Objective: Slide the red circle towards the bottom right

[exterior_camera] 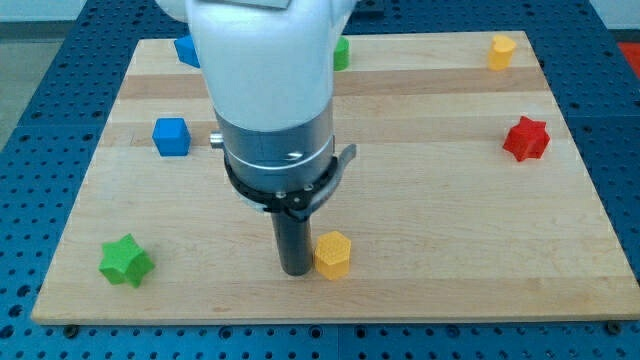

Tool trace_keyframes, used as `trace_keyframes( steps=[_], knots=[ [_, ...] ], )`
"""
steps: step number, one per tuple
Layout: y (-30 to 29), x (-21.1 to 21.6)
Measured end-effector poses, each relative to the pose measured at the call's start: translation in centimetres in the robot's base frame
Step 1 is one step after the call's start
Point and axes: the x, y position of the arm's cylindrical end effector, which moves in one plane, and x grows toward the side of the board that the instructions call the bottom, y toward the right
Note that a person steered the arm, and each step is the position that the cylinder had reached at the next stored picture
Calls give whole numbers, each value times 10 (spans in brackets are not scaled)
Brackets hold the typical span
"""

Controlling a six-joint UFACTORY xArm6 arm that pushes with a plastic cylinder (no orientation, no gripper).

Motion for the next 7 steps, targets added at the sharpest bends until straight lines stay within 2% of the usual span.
trace_keyframes(
  steps=[3, 7],
  knots=[
    [-77, -100],
    [-69, -184]
  ],
)
